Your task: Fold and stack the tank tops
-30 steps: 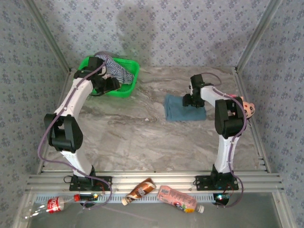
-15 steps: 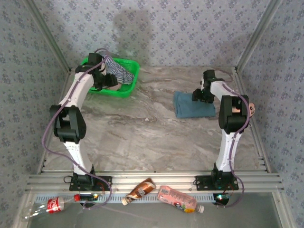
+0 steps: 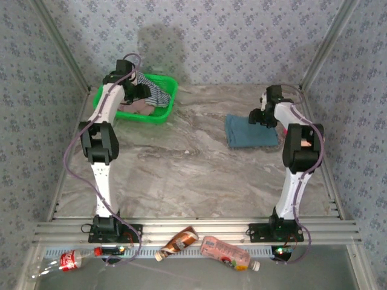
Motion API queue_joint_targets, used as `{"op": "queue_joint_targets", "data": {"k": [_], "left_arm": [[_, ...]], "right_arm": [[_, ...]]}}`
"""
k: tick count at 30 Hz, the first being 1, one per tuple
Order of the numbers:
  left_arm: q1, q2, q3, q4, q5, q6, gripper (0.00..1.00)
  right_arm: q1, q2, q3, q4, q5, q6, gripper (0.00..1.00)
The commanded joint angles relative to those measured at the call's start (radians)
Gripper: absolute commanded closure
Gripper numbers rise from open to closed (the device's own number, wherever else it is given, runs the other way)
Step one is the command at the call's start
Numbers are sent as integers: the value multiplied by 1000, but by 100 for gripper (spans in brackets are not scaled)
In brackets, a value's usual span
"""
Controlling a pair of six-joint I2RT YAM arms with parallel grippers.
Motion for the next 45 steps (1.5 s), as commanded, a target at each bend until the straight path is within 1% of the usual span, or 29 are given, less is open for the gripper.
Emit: {"op": "queue_joint_targets", "data": {"k": [1, 4, 8, 14, 17, 19, 21, 23, 26, 28, 29, 31, 34, 35, 36, 41, 45], "left_arm": [[-10, 80, 110, 7, 52, -7, 38], [-22, 172, 225, -36, 51, -10, 38], [-28, 275, 371, -103, -11, -15, 38], [-41, 326, 386, -90, -98, -19, 41], [-52, 338, 389, -82, -131, -3, 51], [-54, 348, 402, -79, -127, -6, 64], [-55, 358, 427, -88, -126, -7, 82], [-60, 355, 448, -101, -125, 1, 91], [-61, 322, 466, -109, -107, 11, 99], [-61, 290, 466, -110, -87, 15, 100], [-61, 271, 467, -112, -78, 17, 100], [-62, 230, 466, -117, -58, 22, 100], [-64, 157, 466, -124, -37, 31, 100], [-64, 137, 466, -127, -30, 33, 100], [-65, 110, 466, -132, -24, 33, 100], [-65, -2, 466, -146, -22, 38, 100], [-66, -98, 471, -175, 26, 13, 100]], "right_arm": [[22, -137, -64, 90, -102, 6, 31], [52, -209, -119, 112, -130, 25, 30], [92, -311, -187, 110, -153, 49, 28], [148, -472, -298, 121, -196, 76, 27], [161, -532, -327, 119, -198, 87, 27], [166, -553, -328, 106, -189, 100, 26], [168, -572, -326, 91, -178, 100, 27], [170, -586, -329, 80, -168, 97, 26], [172, -601, -344, 87, -168, 97, 26], [173, -608, -344, 100, -168, 97, 26], [175, -611, -381, 108, -170, 99, 26], [181, -612, -394, 131, -175, 101, 25], [187, -614, -413, 181, -182, 123, 22], [188, -613, -419, 202, -190, 127, 18], [189, -614, -425, 221, -194, 135, 17], [208, -603, -434, 292, -228, 167, 17], [227, -606, -434, 346, -242, 189, 16]]}}
